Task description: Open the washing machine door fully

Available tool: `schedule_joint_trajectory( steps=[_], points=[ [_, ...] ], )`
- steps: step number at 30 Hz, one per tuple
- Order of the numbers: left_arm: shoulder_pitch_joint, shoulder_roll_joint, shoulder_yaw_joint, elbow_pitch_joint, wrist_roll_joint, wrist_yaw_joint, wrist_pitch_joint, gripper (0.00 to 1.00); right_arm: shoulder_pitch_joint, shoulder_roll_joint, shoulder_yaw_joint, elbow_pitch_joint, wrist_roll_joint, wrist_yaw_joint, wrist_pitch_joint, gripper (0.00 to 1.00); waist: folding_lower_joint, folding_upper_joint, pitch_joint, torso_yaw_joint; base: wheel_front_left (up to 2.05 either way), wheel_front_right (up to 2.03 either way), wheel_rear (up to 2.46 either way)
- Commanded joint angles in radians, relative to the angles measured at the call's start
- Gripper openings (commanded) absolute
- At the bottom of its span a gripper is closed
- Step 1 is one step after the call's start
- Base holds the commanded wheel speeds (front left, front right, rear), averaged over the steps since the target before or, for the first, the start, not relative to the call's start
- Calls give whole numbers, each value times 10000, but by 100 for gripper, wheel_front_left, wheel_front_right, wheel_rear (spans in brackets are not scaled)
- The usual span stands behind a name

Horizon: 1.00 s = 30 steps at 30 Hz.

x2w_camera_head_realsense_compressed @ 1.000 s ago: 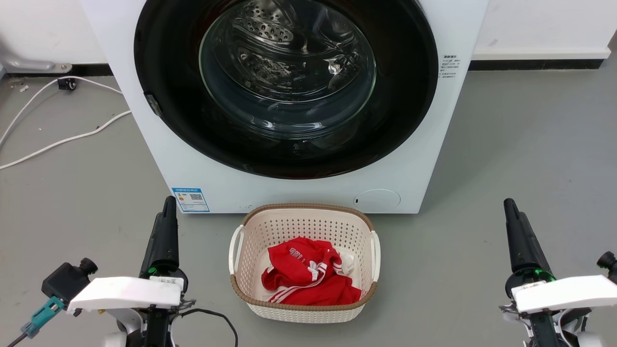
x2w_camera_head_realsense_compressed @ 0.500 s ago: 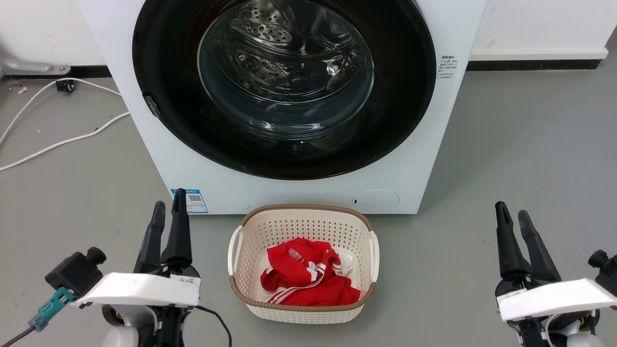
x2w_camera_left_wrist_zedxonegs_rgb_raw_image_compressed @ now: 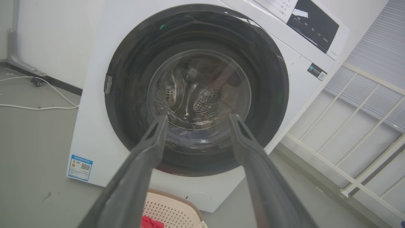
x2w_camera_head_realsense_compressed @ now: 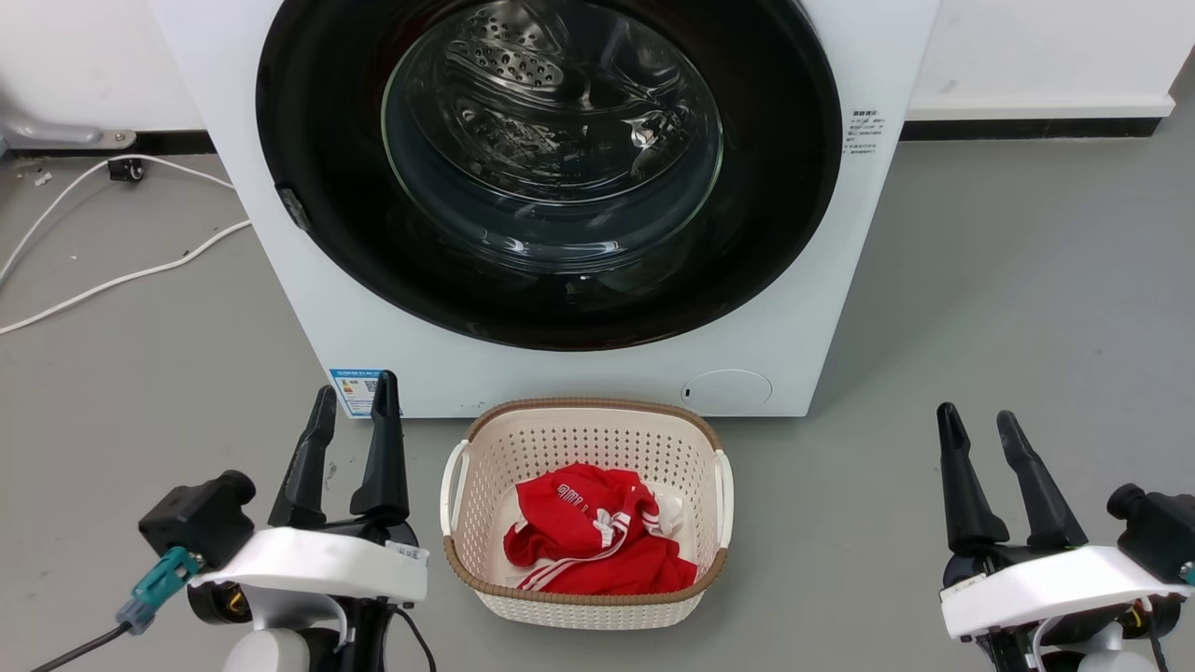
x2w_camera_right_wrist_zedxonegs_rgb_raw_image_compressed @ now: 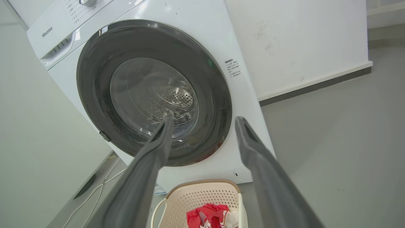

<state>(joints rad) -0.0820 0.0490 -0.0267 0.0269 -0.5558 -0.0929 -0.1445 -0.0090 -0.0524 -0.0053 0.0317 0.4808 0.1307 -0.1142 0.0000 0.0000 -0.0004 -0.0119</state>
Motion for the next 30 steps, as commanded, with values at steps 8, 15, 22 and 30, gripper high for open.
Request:
schedule_joint_trajectory(
  steps=[8,15,22,30],
  points=[
    [5,27,-163,19,1264,219,-252,100,89,8,6,-300,-1258,0,47,100,0,0,-7,-22,0,0,0],
    [26,73,-290,78,2138,327,-419,100,189,12,43,-377,-2014,0,82,100,0,0,-2,-36,0,0,0],
    [107,114,-446,162,2958,487,-598,100,283,18,73,-480,-2801,-1,94,100,0,0,-13,-65,0,0,0],
    [187,153,-588,188,3668,622,-761,100,326,22,97,-583,-3384,-1,60,100,0,0,-26,-81,0,0,0]
  ],
)
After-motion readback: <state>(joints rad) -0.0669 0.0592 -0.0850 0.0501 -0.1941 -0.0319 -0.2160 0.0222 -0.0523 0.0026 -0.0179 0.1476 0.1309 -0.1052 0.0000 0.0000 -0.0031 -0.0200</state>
